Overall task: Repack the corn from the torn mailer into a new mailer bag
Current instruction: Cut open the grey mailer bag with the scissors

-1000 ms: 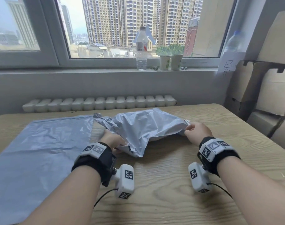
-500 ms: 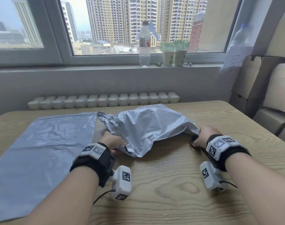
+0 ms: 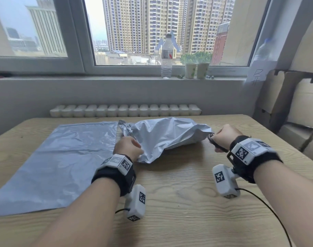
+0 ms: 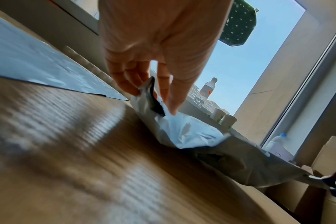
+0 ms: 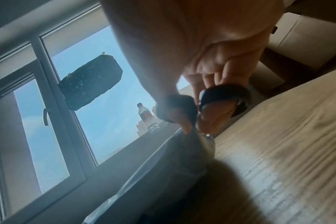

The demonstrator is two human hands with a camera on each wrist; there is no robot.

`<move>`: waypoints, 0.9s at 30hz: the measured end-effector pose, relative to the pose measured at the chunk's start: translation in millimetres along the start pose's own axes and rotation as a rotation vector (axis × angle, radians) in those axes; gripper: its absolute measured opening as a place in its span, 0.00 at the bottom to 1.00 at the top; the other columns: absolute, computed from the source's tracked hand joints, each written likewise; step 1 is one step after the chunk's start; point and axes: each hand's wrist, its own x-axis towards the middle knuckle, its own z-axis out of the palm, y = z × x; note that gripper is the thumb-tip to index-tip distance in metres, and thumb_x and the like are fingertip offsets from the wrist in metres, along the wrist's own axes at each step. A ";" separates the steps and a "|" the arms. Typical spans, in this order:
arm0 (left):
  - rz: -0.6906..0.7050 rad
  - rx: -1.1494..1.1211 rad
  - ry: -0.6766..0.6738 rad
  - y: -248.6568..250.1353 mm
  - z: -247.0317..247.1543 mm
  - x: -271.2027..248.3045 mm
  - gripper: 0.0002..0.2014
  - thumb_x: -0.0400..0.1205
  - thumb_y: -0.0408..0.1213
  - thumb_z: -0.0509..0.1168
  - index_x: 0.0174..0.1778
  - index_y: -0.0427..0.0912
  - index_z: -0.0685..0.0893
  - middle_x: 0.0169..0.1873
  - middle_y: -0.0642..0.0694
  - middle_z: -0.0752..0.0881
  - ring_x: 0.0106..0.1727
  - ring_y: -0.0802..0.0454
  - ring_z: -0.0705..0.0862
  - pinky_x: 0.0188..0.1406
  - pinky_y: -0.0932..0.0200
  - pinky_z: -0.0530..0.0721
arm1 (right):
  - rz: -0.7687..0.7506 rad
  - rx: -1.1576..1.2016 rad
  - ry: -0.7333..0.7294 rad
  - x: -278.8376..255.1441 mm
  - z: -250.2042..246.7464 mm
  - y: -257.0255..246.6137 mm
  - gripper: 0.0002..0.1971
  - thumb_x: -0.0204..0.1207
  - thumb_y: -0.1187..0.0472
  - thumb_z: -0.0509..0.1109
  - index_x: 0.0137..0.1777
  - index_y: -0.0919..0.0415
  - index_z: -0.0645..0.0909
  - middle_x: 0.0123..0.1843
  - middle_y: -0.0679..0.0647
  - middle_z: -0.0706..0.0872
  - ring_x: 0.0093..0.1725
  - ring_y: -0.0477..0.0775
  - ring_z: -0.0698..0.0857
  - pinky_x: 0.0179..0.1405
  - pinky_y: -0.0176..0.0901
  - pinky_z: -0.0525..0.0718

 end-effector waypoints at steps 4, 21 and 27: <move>0.035 0.105 -0.132 -0.7 2.4 -9.8 0.14 0.64 0.49 0.81 0.32 0.45 0.86 0.35 0.53 0.82 0.47 0.52 0.83 0.46 0.61 0.82 | 0.034 -0.129 -0.050 -15.4 -12.8 6.6 0.12 0.71 0.54 0.75 0.32 0.62 0.87 0.15 0.52 0.82 0.19 0.53 0.80 0.27 0.38 0.77; -0.098 -0.025 -0.070 -28.3 -0.6 -12.6 0.08 0.65 0.35 0.80 0.26 0.51 0.88 0.41 0.49 0.92 0.47 0.48 0.89 0.53 0.57 0.87 | -0.068 0.383 -0.656 -100.1 40.9 -45.9 0.13 0.79 0.59 0.70 0.53 0.72 0.79 0.34 0.63 0.83 0.19 0.46 0.82 0.19 0.34 0.78; -0.072 0.037 -0.126 -33.0 -6.6 -20.0 0.13 0.61 0.43 0.84 0.37 0.45 0.92 0.36 0.52 0.89 0.44 0.54 0.87 0.37 0.65 0.78 | 0.037 0.421 -0.849 -117.9 57.5 -49.0 0.15 0.81 0.50 0.65 0.47 0.64 0.74 0.33 0.57 0.73 0.26 0.49 0.76 0.19 0.32 0.78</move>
